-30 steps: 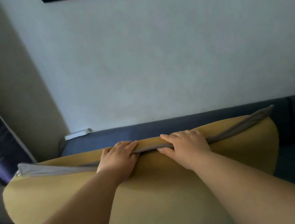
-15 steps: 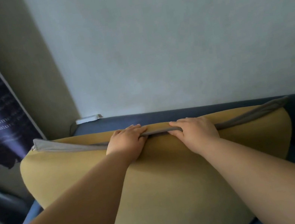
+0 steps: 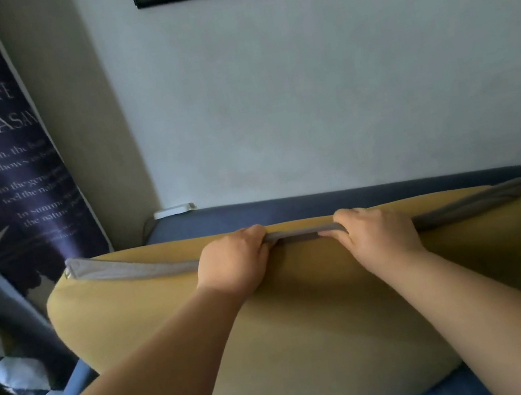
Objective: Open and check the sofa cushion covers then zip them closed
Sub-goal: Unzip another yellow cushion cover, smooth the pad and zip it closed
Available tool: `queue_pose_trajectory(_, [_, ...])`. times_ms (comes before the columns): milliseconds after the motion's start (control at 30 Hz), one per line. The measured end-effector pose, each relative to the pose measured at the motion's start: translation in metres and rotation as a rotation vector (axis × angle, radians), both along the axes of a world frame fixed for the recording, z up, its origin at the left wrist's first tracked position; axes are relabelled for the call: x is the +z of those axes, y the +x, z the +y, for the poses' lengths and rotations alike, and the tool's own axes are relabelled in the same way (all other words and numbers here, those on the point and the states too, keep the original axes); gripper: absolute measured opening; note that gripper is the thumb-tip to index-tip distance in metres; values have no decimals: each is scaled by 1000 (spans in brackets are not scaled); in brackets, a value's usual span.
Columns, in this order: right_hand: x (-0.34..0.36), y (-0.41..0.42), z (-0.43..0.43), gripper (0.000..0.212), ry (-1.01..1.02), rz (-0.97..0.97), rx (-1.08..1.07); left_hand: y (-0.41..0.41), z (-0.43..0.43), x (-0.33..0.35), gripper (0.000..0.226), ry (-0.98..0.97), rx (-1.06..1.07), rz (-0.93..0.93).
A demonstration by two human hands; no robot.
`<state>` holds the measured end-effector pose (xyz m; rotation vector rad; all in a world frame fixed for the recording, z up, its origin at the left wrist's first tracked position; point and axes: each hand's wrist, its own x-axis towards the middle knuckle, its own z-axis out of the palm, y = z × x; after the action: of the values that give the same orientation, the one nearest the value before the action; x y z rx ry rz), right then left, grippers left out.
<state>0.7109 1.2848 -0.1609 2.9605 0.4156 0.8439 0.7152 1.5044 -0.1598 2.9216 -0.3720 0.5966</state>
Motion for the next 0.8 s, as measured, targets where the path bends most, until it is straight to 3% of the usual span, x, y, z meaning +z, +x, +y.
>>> queue_pose_trajectory(133, [16,-7,3,64,-12,-91,-7,-10,8,19,31,-43,1,-61])
queue_pose_trajectory(233, [34,-2,-1,52,12,-149,6,-3,6,33,31,-75,-23,-113])
queue_pose_trajectory(467, [21,45,-16,45,9,87,-44,54,-11,15,32,-52,-35,14])
queue_pose_trajectory(633, [-29,120,-28,40,3,194,-96,125,-30,-32,32,-61,-16,121])
queue_pose_trajectory(800, [-60,218,-38,37,120,324,-73,222,-41,-64,27,-95,67,221])
